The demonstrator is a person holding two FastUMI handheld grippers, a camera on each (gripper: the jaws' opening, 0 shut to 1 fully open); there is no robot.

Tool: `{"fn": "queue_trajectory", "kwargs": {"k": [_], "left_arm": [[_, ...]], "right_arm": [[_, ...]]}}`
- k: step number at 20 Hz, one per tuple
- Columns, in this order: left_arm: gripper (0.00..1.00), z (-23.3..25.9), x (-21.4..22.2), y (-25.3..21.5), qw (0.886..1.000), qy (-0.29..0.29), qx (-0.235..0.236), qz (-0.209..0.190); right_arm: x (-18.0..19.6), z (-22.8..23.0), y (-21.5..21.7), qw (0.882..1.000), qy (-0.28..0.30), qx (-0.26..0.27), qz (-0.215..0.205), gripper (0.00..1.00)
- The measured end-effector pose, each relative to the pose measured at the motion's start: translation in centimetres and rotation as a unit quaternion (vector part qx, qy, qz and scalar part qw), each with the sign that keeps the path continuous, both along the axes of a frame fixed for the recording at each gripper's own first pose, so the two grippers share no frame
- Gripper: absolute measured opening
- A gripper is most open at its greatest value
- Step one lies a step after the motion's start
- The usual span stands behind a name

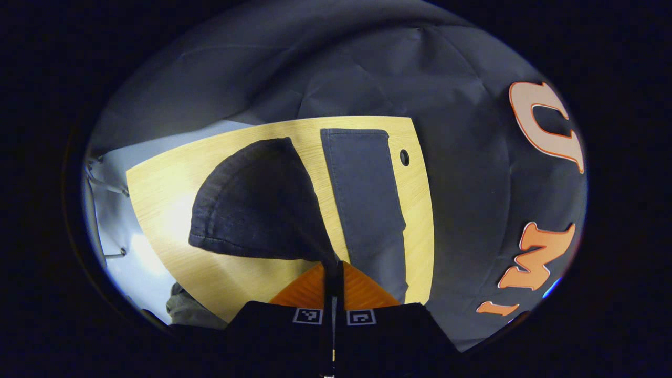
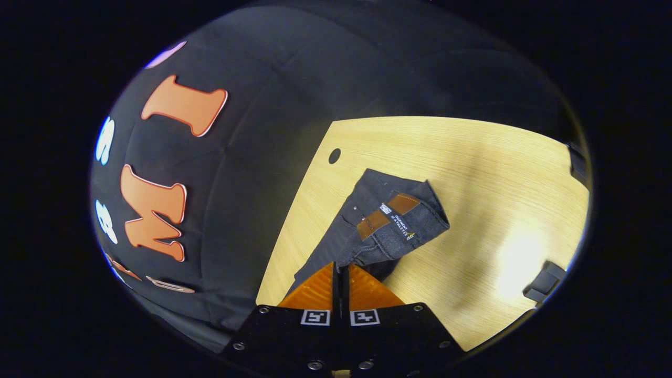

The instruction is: Grasp the waist and the cuffs of the jeans and fold them to make the two legs overlap; first hold the waist and fold one-third of the jeans toward the cuffs, then hold the cuffs and fold the remaining one-third in the same direction to finish folding.

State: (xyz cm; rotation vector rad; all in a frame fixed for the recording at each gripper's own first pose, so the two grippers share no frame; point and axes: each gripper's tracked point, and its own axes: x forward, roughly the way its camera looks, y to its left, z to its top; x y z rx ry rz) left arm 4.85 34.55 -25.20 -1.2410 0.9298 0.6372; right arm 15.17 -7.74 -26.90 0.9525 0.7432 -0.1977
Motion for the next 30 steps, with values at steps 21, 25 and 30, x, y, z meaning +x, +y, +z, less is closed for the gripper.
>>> {"fn": "queue_trajectory", "kwargs": {"k": [21, 25, 30], "left_arm": [[0.98, -3.2, 26.4, 10.3, 0.981, -0.035, 0.159, -0.107], [0.98, 5.3, 27.4, 11.1, 0.936, -0.128, 0.289, -0.154], [0.94, 16.6, 26.6, 7.2, 0.818, -0.226, 0.475, -0.231]], "right_arm": [[17.7, 0.0, 0.6, 0.999, -0.022, -0.027, -0.005, 0.79], [16.1, 5.7, 1.0, 0.99, -0.09, -0.11, 0.007, 0.98], [11.7, 15.5, 1.7, 0.95, -0.197, -0.242, 0.029, 0.97]]}}
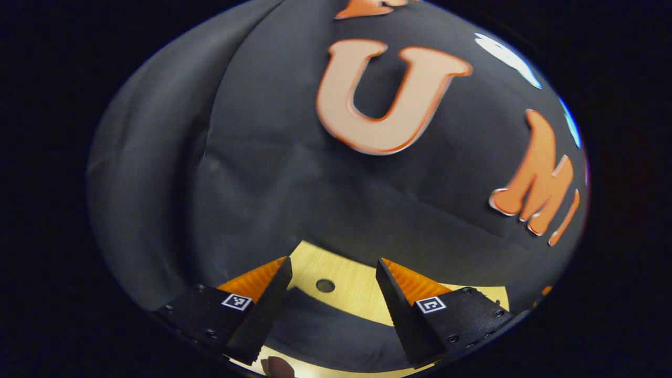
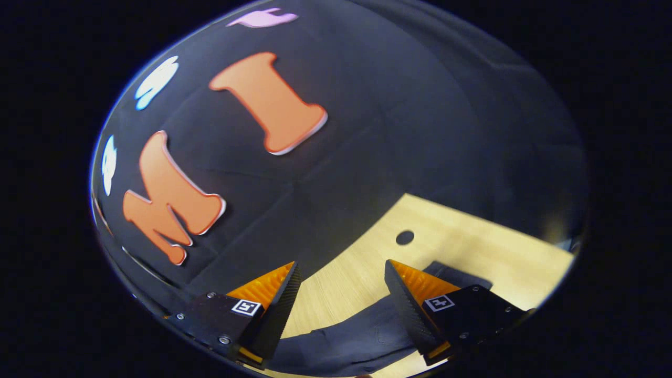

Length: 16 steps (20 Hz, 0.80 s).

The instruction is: Grasp the waist and the cuffs of the jeans and fold them to make the two legs overlap; first hold the waist and fold one-third of the jeans toward the cuffs, then hold the cuffs and fold the remaining one-third in the same direction to finish folding.

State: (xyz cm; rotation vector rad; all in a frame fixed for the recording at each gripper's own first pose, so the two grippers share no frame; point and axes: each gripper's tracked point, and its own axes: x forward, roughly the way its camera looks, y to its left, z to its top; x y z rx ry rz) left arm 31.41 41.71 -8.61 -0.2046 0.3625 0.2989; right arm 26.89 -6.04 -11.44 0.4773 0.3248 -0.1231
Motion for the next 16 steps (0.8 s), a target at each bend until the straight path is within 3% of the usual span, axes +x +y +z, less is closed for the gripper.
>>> {"fn": "queue_trajectory", "kwargs": {"k": [3, 6, 11, 13, 16], "left_arm": [[0.97, 2.4, -1.3, -3.0, 0.995, -0.064, 0.056, -0.043], [0.98, 4.0, -2.9, -7.4, 0.988, -0.102, 0.089, -0.08], [0.97, 2.0, -7.9, -14.4, 0.985, -0.094, 0.087, -0.118], [0.97, 0.4, -8.8, -16.5, 0.983, -0.092, 0.073, -0.139], [0.98, -2.2, -10.0, -17.8, 0.989, -0.061, 0.034, -0.134]], "right_arm": [[-3.7, 3.9, 0.5, 0.989, -0.045, -0.142, 0.018, 0.97], [-6.5, 5.8, 0.6, 0.951, -0.067, -0.303, 0.005, 0.97], [-6.7, 2.5, 0.1, 0.912, -0.033, -0.409, -0.001, 0.98], [-6.1, 0.4, -0.4, 0.912, -0.007, -0.411, 0.012, 0.98], [-5.7, -0.4, -2.0, 0.927, 0.021, -0.373, 0.012, 0.98]]}}
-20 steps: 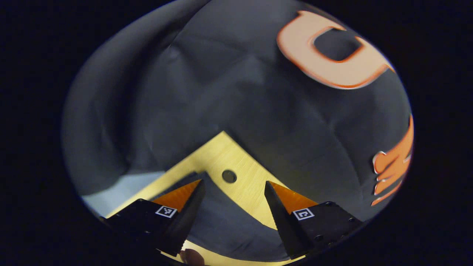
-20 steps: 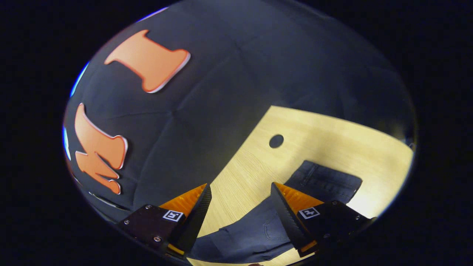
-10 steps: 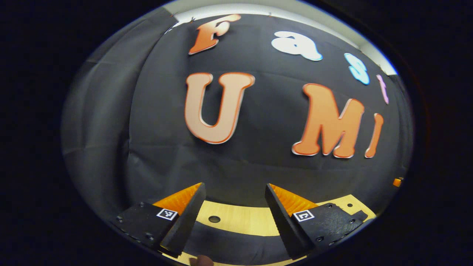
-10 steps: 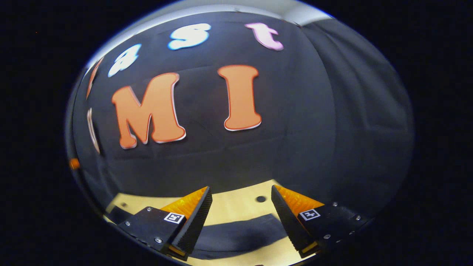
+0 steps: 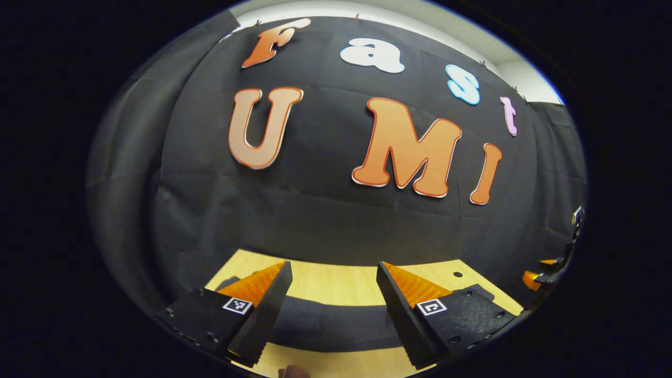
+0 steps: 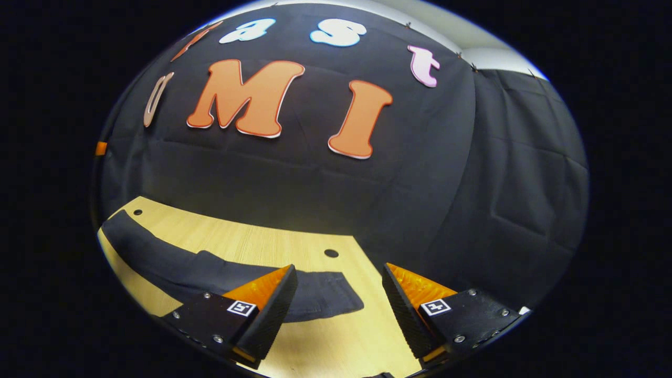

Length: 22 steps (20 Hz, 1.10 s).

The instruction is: Grasp the waist and the cuffs of the jeans and fold them to make the two legs overlap; first hold the waist and fold one-third of the jeans toward the cuffs, then hold the cuffs and fold the remaining one-third in the same direction to finish folding.

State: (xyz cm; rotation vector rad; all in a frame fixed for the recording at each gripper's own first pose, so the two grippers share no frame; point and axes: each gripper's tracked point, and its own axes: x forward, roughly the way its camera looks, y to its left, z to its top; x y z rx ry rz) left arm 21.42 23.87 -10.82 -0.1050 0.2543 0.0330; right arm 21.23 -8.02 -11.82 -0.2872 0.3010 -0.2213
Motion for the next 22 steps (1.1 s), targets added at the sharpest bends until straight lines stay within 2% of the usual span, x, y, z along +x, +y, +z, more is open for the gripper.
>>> {"fn": "queue_trajectory", "kwargs": {"k": [3, 5, 8, 9, 11, 14, 20, 22], "left_arm": [[0.97, -0.6, -0.7, -0.1, 1.0, 0.011, -0.006, 0.011], [0.97, -0.6, -0.8, 0.4, 1.0, 0.015, 0.013, 0.022], [0.97, -0.1, -1.0, 0.7, 0.999, 0.014, 0.028, 0.031], [0.97, -0.2, -1.1, 1.0, 0.999, 0.015, 0.03, 0.035], [0.97, -0.4, -1.5, 1.6, 0.998, 0.02, 0.028, 0.046], [0.97, -0.7, -2.2, 2.7, 0.997, 0.027, 0.029, 0.064], [0.98, -1.6, -3.1, 3.9, 0.994, 0.044, 0.03, 0.092], [0.98, -1.9, -3.3, 4.3, 0.993, 0.05, 0.03, 0.101]], "right_arm": [[0.6, -3.4, -2.1, 0.995, 0.022, 0.093, -0.027, 0.98], [0.9, -6.4, -2.9, 0.977, 0.05, 0.198, -0.055, 0.98], [2.2, -9.9, -4.1, 0.932, 0.069, 0.341, -0.102, 0.99], [2.3, -10.8, -3.8, 0.91, 0.081, 0.391, -0.107, 0.99], [3.3, -12.2, -4.7, 0.877, 0.086, 0.456, -0.128, 0.98], [3.9, -15.5, -7.0, 0.846, 0.112, 0.492, -0.172, 0.98], [6.5, -21.8, -9.2, 0.82, 0.164, 0.5, -0.225, 0.98], [7.0, -23.1, -9.3, 0.815, 0.173, 0.5, -0.234, 0.98]]}}
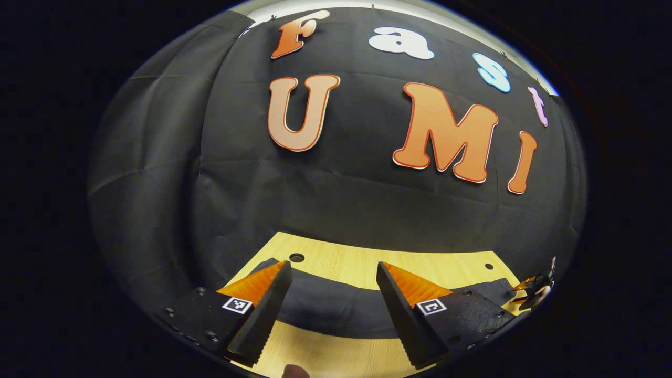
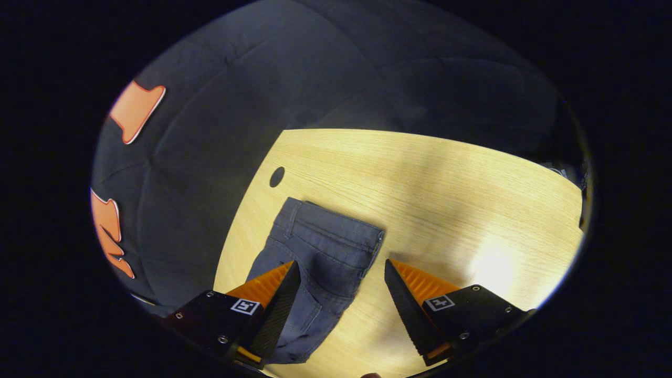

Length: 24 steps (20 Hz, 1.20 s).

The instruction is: Grasp the waist and the cuffs of the jeans and fold them to make the two legs overlap; first hold the waist and fold one-third of the jeans toward the cuffs, then hold the cuffs and fold the remaining one-third in the same direction to finish folding.

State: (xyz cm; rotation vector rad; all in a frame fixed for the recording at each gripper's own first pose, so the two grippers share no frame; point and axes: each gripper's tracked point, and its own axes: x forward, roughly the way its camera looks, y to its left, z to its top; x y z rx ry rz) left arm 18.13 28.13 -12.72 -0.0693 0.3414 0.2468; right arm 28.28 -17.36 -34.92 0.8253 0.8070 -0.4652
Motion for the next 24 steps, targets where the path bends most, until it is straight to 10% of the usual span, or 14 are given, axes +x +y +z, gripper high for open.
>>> {"fn": "queue_trajectory", "kwargs": {"k": [6, 10, 12, 13, 18, 24], "left_arm": [[0.98, -0.2, -0.9, 1.8, 1.0, 0.004, -0.001, 0.03], [0.98, -0.4, -1.4, 2.7, 0.999, 0.007, -0.009, 0.04], [0.98, -0.5, -1.9, 3.2, 0.999, 0.009, -0.009, 0.044], [0.98, -0.5, -2.0, 3.6, 0.999, 0.008, -0.007, 0.044], [0.98, 0.1, -2.9, 5.4, 0.999, 0.0, -0.011, 0.048], [0.98, -0.4, -4.0, 7.9, 0.996, -0.009, -0.057, 0.063]], "right_arm": [[2.0, -1.4, -0.4, 0.999, -0.007, 0.018, -0.034, 0.95], [2.2, -0.6, -0.5, 0.999, -0.022, -0.032, -0.023, 0.24], [2.9, 0.3, -0.6, 0.996, -0.025, -0.084, -0.017, 0.22], [3.1, 1.8, 0.1, 0.995, -0.038, -0.095, -0.005, 0.05], [3.5, 8.6, 2.8, 0.979, -0.085, -0.177, 0.054, 0.05], [3.6, 19.9, 11.4, 0.934, -0.154, -0.283, 0.153, 0.04]]}}
